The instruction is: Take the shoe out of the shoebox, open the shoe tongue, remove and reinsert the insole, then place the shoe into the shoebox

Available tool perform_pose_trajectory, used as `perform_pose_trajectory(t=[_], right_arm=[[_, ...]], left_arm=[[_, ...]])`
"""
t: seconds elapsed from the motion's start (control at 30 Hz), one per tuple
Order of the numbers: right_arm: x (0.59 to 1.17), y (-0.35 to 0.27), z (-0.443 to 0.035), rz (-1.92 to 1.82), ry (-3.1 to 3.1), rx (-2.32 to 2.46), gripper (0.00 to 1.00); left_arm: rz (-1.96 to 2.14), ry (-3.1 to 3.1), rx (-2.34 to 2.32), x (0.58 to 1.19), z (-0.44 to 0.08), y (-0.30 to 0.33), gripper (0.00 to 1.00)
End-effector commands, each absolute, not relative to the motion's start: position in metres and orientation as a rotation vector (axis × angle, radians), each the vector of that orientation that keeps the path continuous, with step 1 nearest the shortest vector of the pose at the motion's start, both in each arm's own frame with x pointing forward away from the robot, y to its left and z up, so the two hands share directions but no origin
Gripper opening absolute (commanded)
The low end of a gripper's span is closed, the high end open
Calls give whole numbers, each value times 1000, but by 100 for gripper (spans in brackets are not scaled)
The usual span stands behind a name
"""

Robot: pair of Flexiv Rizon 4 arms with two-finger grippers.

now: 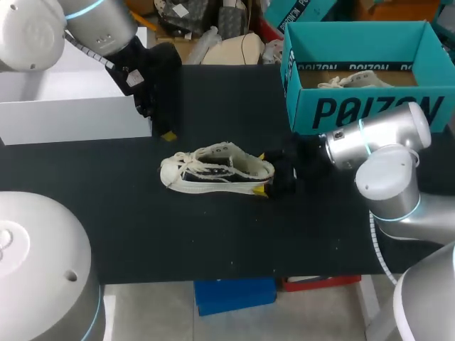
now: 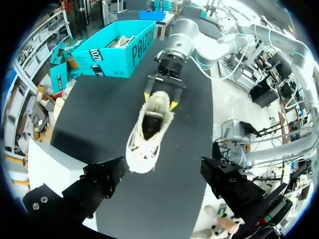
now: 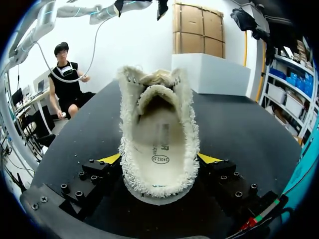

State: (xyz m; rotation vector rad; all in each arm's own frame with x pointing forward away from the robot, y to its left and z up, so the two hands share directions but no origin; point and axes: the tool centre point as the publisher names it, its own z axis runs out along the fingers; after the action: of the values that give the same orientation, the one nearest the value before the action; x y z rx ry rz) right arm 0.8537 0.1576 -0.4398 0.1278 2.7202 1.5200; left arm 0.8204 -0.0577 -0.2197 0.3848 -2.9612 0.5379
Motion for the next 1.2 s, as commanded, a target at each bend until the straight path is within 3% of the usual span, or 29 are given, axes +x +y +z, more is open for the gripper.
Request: perform_pose_trajectory(t=[0.03,0.17,0.27,0.83,1.2], right_arm=[[855,160,-445,1519,2721,129,0],[855,160,-445,1519,2721,129,0],[855,160,-445,1519,2721,129,0],[855,160,-445,1519,2721,129,0],[855,160,-445,1519,2721,129,0]], left_arm=[[191,-2950,890,835,-227,-82,100],[-145,-2683,1785,857,-244,-97,100],[-121,-2384,2069,861,-247,-97,100],[-115,-2297,2087,861,-248,-97,100],[-136,-1961,2589,855,-267,-136,100]])
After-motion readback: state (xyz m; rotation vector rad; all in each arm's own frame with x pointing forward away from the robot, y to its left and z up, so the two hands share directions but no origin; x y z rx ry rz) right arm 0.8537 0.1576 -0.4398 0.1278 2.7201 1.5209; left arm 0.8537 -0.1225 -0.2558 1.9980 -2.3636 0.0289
